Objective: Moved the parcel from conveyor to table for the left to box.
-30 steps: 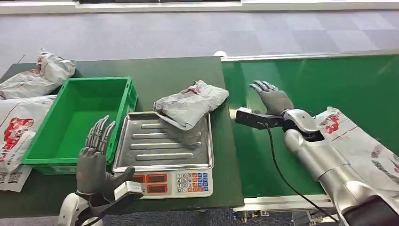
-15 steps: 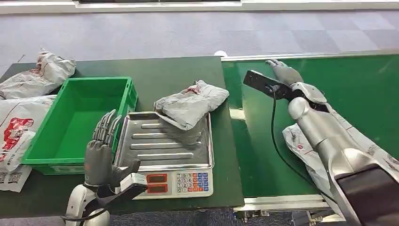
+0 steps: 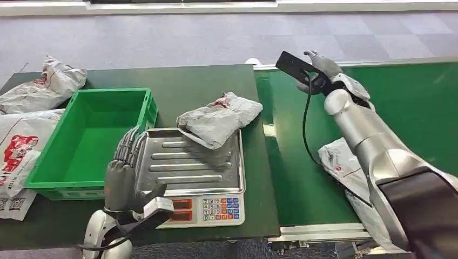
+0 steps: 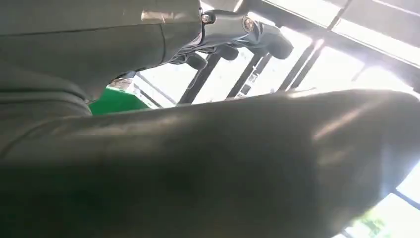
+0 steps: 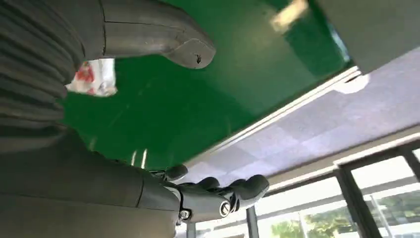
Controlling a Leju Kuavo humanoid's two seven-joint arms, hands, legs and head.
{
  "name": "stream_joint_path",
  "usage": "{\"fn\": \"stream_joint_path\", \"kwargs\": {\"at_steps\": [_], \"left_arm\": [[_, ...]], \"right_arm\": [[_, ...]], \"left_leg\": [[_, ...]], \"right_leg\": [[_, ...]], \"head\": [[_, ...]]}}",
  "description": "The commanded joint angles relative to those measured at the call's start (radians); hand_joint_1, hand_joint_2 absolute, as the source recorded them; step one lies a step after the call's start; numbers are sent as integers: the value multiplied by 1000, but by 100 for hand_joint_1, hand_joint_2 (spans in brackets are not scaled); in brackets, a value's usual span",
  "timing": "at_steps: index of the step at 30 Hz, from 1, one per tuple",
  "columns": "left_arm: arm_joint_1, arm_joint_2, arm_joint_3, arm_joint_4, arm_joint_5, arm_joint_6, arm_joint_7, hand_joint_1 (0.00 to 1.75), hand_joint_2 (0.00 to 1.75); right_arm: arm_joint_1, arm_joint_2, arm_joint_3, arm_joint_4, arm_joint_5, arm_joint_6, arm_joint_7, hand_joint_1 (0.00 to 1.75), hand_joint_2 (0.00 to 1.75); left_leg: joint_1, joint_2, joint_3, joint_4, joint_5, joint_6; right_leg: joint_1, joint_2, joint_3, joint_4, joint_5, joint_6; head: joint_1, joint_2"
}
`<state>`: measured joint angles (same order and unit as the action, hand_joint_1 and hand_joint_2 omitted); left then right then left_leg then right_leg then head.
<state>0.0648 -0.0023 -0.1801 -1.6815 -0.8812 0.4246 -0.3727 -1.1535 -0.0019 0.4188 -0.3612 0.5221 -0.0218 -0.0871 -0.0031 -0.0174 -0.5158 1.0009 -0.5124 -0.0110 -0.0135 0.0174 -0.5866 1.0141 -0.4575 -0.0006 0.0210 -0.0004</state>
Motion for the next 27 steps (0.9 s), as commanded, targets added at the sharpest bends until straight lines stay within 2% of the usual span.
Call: {"fn": "stream_joint_path", "kwargs": {"at_steps": [1, 5, 6, 13, 23, 27], "left_arm": [[-61, -5, -43, 125, 33, 5, -24, 0, 0], [-88, -10, -57, 147, 38, -4, -31, 0, 0], [-101, -13, -64, 157, 40, -10, -32, 0, 0], [-137, -29, -68, 182, 42, -20, -30, 0, 0], [-121, -31, -55, 200, 49, -17, -35, 0, 0], [-97, -38, -51, 183, 49, -12, -38, 0, 0]], "right_arm": [[124, 83, -239, 100, -109, 87, -203, 0, 175], [179, 144, -255, 98, -131, 106, -274, 0, 175], [188, 164, -261, 89, -145, 147, -322, 0, 175], [182, 214, -202, 74, -96, 197, -359, 0, 175], [169, 221, -111, 89, 11, 187, -315, 0, 175], [146, 210, -87, 108, 57, 154, -243, 0, 175]], "left_leg": [[1, -2, 3, -3, 1, -1], [1, 2, 3, -4, 1, -1], [0, 2, 2, -2, 0, -1], [1, 2, -1, -2, 1, -1], [1, 1, 0, -1, 1, -1], [1, 2, -1, -2, 1, -1]], "right_leg": [[1, -4, 4, -3, 1, 0], [1, 0, 3, -3, 1, -1], [0, 0, 2, -2, 1, -1], [2, -1, -1, -2, 1, 0], [1, 0, 0, -1, 1, 0], [1, -1, -1, -1, 1, 0]], "head": [[0, 0], [0, 0], [0, 0], [0, 0], [0, 0], [0, 0]]}}
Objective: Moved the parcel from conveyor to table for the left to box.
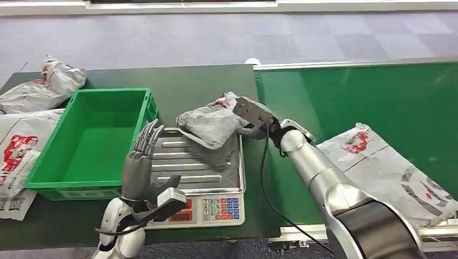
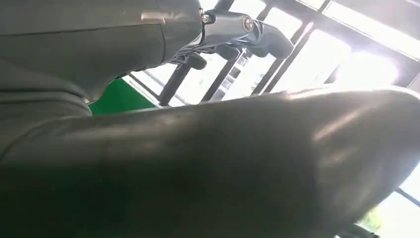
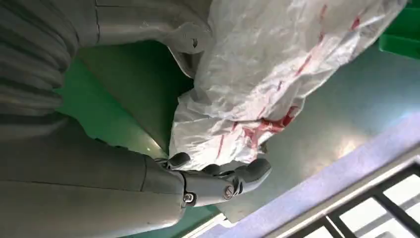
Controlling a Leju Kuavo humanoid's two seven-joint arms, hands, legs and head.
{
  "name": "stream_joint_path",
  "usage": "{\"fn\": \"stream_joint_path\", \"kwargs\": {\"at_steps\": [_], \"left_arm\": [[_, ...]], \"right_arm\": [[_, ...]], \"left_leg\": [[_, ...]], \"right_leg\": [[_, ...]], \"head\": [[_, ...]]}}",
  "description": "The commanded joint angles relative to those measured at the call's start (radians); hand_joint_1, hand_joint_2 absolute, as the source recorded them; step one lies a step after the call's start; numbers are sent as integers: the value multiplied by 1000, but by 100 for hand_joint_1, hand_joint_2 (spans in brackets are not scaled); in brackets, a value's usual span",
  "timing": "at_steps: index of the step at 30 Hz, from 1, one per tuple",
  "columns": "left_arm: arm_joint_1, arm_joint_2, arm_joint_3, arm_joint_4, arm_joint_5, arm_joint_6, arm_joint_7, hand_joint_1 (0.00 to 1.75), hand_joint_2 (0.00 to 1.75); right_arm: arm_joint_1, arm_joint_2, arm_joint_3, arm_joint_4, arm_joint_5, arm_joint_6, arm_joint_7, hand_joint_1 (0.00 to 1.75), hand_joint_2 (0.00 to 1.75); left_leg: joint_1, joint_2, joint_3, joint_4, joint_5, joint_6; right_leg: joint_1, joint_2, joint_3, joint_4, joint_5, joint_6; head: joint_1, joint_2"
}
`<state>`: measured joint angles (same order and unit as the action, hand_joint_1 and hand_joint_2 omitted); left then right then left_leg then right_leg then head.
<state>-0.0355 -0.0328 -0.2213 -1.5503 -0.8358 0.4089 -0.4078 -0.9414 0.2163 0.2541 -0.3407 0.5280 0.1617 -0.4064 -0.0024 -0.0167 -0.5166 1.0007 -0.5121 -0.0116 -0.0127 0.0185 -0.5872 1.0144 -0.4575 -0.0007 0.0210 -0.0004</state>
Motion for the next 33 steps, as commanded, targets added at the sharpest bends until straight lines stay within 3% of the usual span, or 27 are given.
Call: {"fn": "stream_joint_path", "kwargs": {"at_steps": [1, 9, 18, 19, 23, 24, 29, 30, 31, 33], "left_arm": [[7, -8, -10, 50, 4, 4, -3, 0, 0], [44, -29, 2, 12, -8, -10, 13, 0, 0], [83, -30, 14, 12, 0, -9, 6, 0, 0], [87, -32, 16, 12, -1, -8, 6, 0, 0], [87, -32, 16, 12, -1, -8, 6, 0, 0], [87, -32, 16, 12, -1, -8, 6, 0, 0], [116, -33, 28, -26, -3, 5, 5, 0, 0], [120, -30, 29, -30, -2, 4, 5, 0, 0], [116, -27, 30, -27, -1, 0, 4, 0, 0], [104, -29, 33, -17, 8, -4, -2, 0, 0]], "right_arm": [[-68, -10, 77, 88, 51, -28, 79, 0, 175], [-57, -53, 62, 107, 82, -65, 182, 0, 175], [-47, -72, 82, 106, 125, -100, 199, 0, 175], [-48, -72, 87, 102, 134, -108, 203, 47, 175], [-48, -72, 87, 102, 134, -108, 203, 47, 175], [-48, -72, 87, 102, 134, -108, 203, 175, 175], [-30, -75, 66, 91, 139, -182, 215, 175, 175], [-29, -75, 52, 91, 129, -179, 204, 42, 175], [-40, -80, 79, 96, 161, -175, 213, 0, 175], [-58, -75, 82, 92, 178, -170, 225, 0, 175]], "left_leg": [[0, 1, 0, 0, 0, 0], [0, -1, 0, 0, 0, 0], [1, 0, 1, -2, 1, -1], [0, 0, 0, -1, 1, -1], [0, 0, -1, -1, 1, 0], [0, 0, -1, 0, 1, 0], [0, 1, 0, -1, 0, 0], [0, 1, 0, -1, 0, 0], [1, 1, 0, -1, 0, 0], [1, 1, 0, -1, 1, -1]], "right_leg": [[0, -1, 0, 0, 0, 0], [0, -2, 0, 0, 0, 0], [1, -3, 1, -2, 1, 0], [0, -2, 0, -2, 1, 0], [0, -2, 0, -1, 1, 0], [0, -2, -1, -1, 0, 0], [1, -2, 0, -1, 0, 0], [0, -1, 0, -1, 0, 0], [1, -2, 0, -2, 1, 0], [1, -2, 0, -2, 1, 0]], "head": [[0, 0], [0, 0], [0, 0], [0, 0], [0, 0], [0, 0], [0, 0], [0, 0], [0, 0], [0, 0]]}}
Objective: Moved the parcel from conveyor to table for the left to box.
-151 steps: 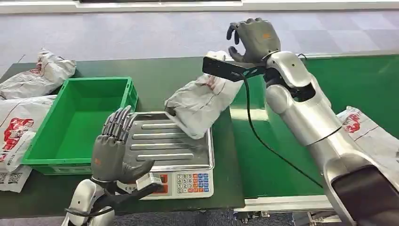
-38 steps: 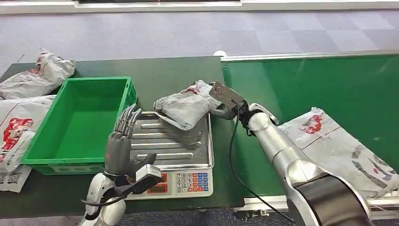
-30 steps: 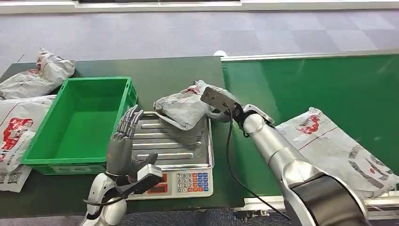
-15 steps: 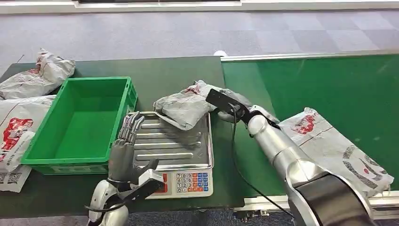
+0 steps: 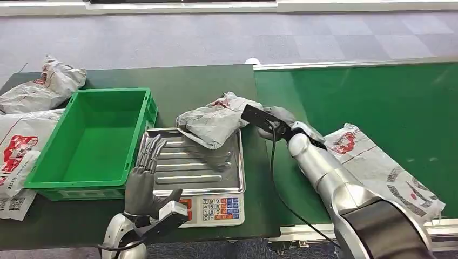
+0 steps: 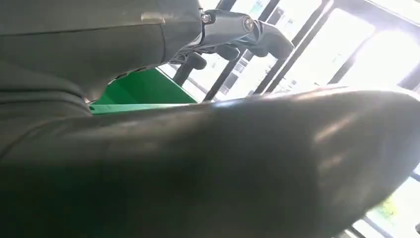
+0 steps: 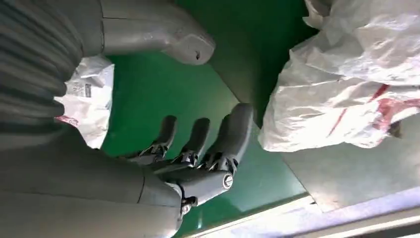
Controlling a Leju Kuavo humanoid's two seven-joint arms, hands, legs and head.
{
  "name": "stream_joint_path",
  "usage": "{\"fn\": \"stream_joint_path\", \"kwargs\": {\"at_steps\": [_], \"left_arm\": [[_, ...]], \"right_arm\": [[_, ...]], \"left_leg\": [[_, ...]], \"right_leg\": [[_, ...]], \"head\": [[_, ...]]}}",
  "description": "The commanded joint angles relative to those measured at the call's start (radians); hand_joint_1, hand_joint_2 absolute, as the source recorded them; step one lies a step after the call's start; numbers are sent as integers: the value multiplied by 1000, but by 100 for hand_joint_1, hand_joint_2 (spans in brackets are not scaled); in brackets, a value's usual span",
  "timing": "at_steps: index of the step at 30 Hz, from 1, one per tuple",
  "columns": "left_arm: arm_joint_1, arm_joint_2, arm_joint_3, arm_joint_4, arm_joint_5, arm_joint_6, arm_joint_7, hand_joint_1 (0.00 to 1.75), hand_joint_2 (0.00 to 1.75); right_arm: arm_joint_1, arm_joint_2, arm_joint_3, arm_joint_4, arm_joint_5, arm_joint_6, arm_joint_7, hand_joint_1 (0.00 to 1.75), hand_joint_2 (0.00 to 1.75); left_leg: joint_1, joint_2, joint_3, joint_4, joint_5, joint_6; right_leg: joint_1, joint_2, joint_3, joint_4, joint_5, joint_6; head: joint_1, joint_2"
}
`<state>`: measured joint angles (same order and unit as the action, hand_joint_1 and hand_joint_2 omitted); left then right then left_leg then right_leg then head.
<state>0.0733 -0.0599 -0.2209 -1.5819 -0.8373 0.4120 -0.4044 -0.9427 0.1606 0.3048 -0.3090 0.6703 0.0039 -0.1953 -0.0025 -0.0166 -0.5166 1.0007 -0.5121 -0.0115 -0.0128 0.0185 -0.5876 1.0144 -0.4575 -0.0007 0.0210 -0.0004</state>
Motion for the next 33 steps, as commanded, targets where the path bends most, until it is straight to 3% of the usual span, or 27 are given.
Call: {"fn": "stream_joint_path", "kwargs": {"at_steps": [1, 2, 6, 14, 15, 17, 19, 21, 23, 26, 29, 30, 33], "left_arm": [[-7, -3, 31, 15, 10, -9, -7, 0, 0], [-10, -4, 29, 17, 12, -13, -9, 0, 0], [-14, -10, 26, 29, 23, -11, -16, 0, 0], [-12, -10, 28, 27, 26, -8, -21, 0, 0], [-12, -10, 28, 27, 26, -8, -21, 0, 0], [-15, -14, 29, 31, 32, -11, -24, 0, 0], [-7, -29, 41, 27, 33, -3, -26, 0, 0], [2, -36, 40, 20, 36, -4, -35, 0, 0], [1, -39, 41, 26, 38, -5, -41, 0, 0], [15, -40, 56, 24, 58, -3, -47, 0, 0], [20, -29, 52, 32, 73, -15, -62, 0, 0], [19, -28, 51, 40, 80, -16, -66, 0, 0], [9, -24, 50, 64, 90, -17, -75, 0, 0]], "right_arm": [[-64, -15, 41, 61, 50, -26, 37, 0, 175], [-77, -5, 61, 66, 79, -30, 88, 0, 175], [-90, 52, 128, 45, 155, -34, 89, 0, 175], [-87, 45, 123, 50, 160, -35, 87, 0, 175], [-87, 45, 123, 50, 160, -35, 87, 0, 0], [-92, 56, 139, 48, 182, -45, 93, 0, 0], [-105, 90, 201, 37, 274, -184, 171, 0, 0], [-110, 108, 250, 36, 345, -291, 179, 0, 0], [-121, 105, 271, 39, 379, -303, 159, 0, 0], [-156, 114, 267, 64, 384, -195, 180, 0, 0], [-160, 130, 215, 44, 333, -169, 60, 0, 0], [-156, 140, 193, 35, 306, -159, -17, 0, 175], [-156, 166, 184, 35, 293, -126, -69, 0, 175]], "left_leg": [[1, 1, -1, -2, 1, -1], [1, 1, -1, -2, 1, -1], [0, 5, -2, 0, 0, -1], [1, -1, -1, -1, 1, -1], [1, 1, -1, -1, 1, -1], [1, 2, -1, -1, 1, 0], [1, 2, -1, -1, 1, -1], [0, 3, -1, 0, 0, 0], [0, 4, -2, 0, 0, -1], [1, 3, -1, -1, 0, -1], [0, 2, -2, 0, 0, -1], [1, 3, -2, -1, 1, -1], [0, 2, -1, 0, 0, 0]], "right_leg": [[1, -3, 0, -2, 1, 0], [1, -2, 0, -2, 1, 0], [0, 2, -3, 0, 1, -1], [1, -3, 0, -1, 1, 0], [1, -2, -1, -1, 1, 0], [1, -1, 0, -1, 1, 0], [1, -1, -1, -1, 1, 0], [0, 1, -2, 1, 1, 0], [0, 1, -2, 1, 1, -1], [1, -1, -2, 0, 1, -1], [1, -1, -2, 0, 1, 0], [1, 0, -2, -1, 1, -1], [0, 0, -1, 0, 1, 0]], "head": [[0, 0], [0, 0], [0, 0], [0, 0], [0, 0], [0, 0], [0, 0], [0, 0], [0, 0], [0, 0], [0, 0], [0, 0], [0, 0]]}}
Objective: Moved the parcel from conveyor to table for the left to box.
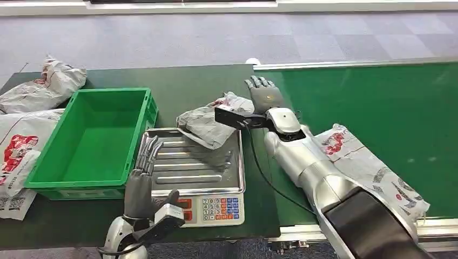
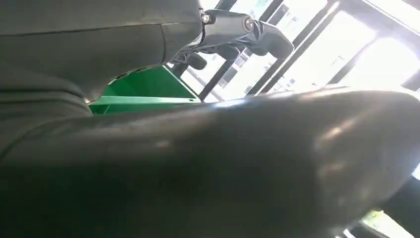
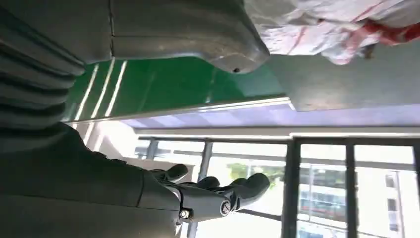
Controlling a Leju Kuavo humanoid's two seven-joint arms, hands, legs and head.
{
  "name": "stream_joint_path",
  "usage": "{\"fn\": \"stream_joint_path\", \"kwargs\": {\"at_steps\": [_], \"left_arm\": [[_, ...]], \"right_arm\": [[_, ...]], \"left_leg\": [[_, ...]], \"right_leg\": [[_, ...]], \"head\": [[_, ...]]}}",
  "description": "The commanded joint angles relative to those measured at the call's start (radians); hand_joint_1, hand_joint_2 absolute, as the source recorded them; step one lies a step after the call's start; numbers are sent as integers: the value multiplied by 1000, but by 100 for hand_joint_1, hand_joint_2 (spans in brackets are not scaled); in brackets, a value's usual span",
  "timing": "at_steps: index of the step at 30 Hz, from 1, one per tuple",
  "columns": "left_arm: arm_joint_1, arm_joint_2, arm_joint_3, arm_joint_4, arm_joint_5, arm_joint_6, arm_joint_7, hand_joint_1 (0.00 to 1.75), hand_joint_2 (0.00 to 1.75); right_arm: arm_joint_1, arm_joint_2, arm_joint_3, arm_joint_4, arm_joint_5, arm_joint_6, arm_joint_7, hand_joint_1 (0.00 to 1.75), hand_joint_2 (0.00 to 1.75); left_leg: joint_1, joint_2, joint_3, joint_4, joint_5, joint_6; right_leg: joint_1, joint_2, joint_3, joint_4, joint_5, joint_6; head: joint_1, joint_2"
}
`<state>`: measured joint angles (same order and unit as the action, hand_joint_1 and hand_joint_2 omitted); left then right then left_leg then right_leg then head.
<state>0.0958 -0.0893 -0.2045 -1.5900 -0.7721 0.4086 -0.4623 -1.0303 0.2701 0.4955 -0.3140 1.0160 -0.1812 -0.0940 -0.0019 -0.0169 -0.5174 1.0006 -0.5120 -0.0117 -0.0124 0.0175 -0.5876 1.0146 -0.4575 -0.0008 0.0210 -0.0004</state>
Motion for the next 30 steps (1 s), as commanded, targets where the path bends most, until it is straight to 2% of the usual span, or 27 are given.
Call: {"fn": "stream_joint_path", "kwargs": {"at_steps": [1, 4, 6, 8, 14, 15, 17, 20, 25, 26, 27, 30], "left_arm": [[-16, 5, 34, 76, 26, -10, -20, 0, 0], [-10, 5, 34, 65, 27, -4, -21, 0, 0], [-13, 11, 27, 70, 33, -4, -24, 0, 0], [-22, 12, 21, 84, 34, -2, -26, 0, 0], [-18, 12, 19, 84, 33, 1, -25, 0, 0], [-16, 13, 19, 83, 34, 4, -22, 0, 0], [-6, 15, 23, 75, 36, 8, -17, 0, 0], [6, 13, 25, 67, 35, 12, -13, 0, 0], [-1, 16, 22, 90, 37, 12, -13, 0, 0], [-6, 16, 22, 100, 40, 13, -14, 0, 0], [-7, 16, 21, 101, 40, 13, -14, 0, 0], [-8, 16, 21, 102, 39, 16, -14, 0, 0]], "right_arm": [[-68, 72, -10, 44, -60, 93, -185, 0, 175], [-43, 79, 40, 8, -79, 134, -174, 0, 175], [-33, 79, 74, 21, -165, 151, -200, 0, 175], [-23, 79, 36, 46, -207, 153, -235, 0, 175], [-18, 78, 29, 52, -212, 157, -237, 0, 175], [-12, 77, 34, 63, -194, 153, -165, 0, 175], [10, 76, 32, 74, -193, 187, -135, 0, 175], [79, 46, -1, 78, -220, 202, -149, 0, 175], [120, 17, -12, 95, -223, 214, -139, 0, 175], [123, 13, -15, 93, -222, 212, -131, 35, 175], [123, 11, -11, 94, -216, 209, -127, 175, 175], [121, 8, -16, 89, -216, 203, -123, 175, 175]], "left_leg": [[0, 4, 0, -1, 0, -1], [0, 2, 0, -1, 0, -1], [1, 3, 0, -2, 1, -1], [0, 1, 0, -1, 1, 0], [0, 0, 0, -1, 1, -1], [0, 0, 0, -1, 1, 0], [0, 1, 1, -2, 1, -1], [1, 0, 2, -3, 1, -1], [1, -2, 2, -3, 1, -1], [1, -2, 2, -2, 1, 0], [1, -3, 2, -3, 2, -1], [1, -1, 1, -2, 1, -1]], "right_leg": [[0, 1, -1, -1, 1, -1], [0, 0, -1, -1, 1, 0], [1, 1, 0, -2, 1, 0], [1, -1, 0, -1, 1, 0], [1, -2, 0, -2, 1, 0], [0, -1, 0, -1, 0, 0], [1, -1, 1, -2, 1, 0], [1, -2, 3, -3, 1, 0], [1, -4, 3, -4, 1, 0], [1, -4, 2, -3, 0, 0], [1, -5, 3, -4, 1, 0], [1, -3, 1, -3, 1, 0]], "head": [[0, 0], [0, 0], [0, 0], [0, 0], [0, 0], [0, 0], [0, 0], [0, 0], [0, 0], [0, 0], [0, 0], [0, 0]]}}
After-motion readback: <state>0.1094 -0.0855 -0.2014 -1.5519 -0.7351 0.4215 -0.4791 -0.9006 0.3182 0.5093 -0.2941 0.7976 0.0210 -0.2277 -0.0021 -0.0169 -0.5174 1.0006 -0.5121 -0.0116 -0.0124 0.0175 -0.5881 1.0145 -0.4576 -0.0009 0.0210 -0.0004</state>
